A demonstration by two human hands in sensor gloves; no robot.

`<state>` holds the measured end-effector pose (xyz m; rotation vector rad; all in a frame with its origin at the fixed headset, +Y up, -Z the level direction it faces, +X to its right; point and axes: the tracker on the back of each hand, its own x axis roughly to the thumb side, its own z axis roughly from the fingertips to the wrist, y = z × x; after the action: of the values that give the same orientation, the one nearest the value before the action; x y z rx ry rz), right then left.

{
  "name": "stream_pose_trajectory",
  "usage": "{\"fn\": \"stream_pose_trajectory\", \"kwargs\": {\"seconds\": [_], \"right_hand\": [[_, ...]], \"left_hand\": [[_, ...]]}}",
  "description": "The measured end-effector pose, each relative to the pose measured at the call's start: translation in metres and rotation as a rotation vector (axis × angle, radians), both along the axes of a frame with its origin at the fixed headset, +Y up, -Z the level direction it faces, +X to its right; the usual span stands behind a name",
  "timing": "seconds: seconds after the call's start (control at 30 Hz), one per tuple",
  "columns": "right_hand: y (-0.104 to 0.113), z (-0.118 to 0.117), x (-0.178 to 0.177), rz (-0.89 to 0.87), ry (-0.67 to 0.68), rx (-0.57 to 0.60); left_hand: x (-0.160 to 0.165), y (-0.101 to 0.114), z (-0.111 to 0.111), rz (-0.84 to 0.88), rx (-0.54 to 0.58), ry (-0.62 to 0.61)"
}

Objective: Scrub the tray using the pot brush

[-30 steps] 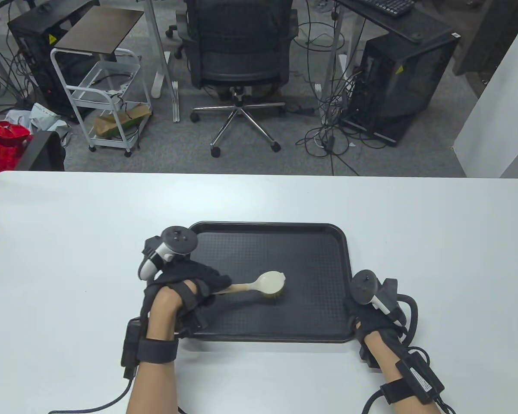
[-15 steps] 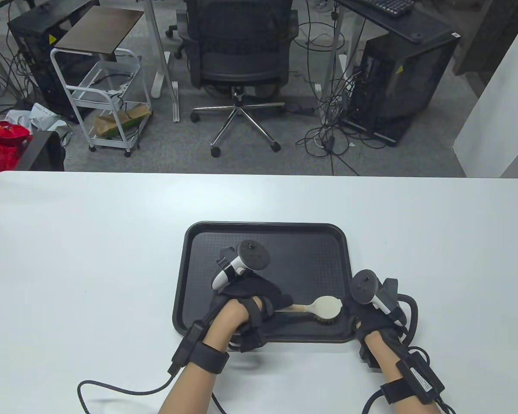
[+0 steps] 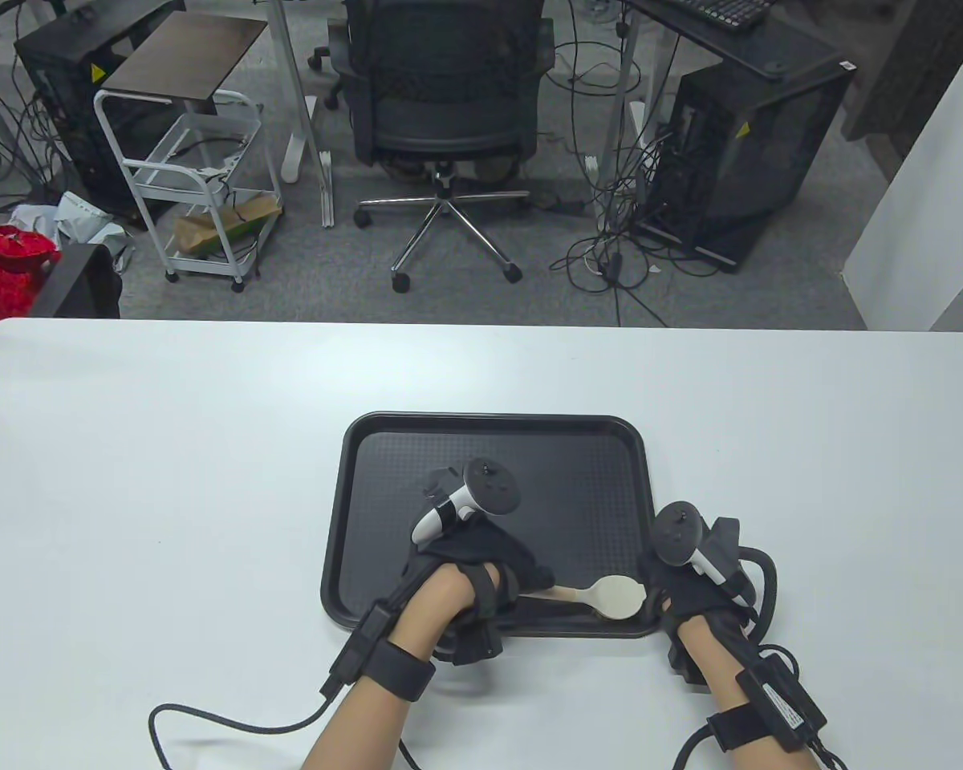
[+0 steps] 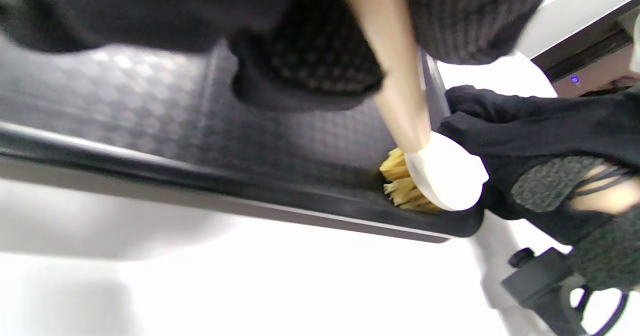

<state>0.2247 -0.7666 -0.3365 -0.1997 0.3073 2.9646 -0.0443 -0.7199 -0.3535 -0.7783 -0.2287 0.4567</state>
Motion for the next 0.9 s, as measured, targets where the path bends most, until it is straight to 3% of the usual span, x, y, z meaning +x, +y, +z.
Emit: {"fn": "stream_pose_trajectory", "kwargs": {"seconds": [0.2, 0.5, 0.9], "right_hand": [[0.000, 0.000, 0.000, 0.000, 0.000, 0.000], [0.000, 0.000, 0.000, 0.000, 0.000, 0.000], [0.000, 0.000, 0.000, 0.000, 0.000, 0.000]], "left_hand": [[-0.019, 0.008, -0.001, -0.085, -0.026, -0.006], [-0.072, 0.011, -0.009, -0.111, -0.069, 0.075], [-0.159, 0.019, -0.007, -0.129, -0.074, 0.291]]}}
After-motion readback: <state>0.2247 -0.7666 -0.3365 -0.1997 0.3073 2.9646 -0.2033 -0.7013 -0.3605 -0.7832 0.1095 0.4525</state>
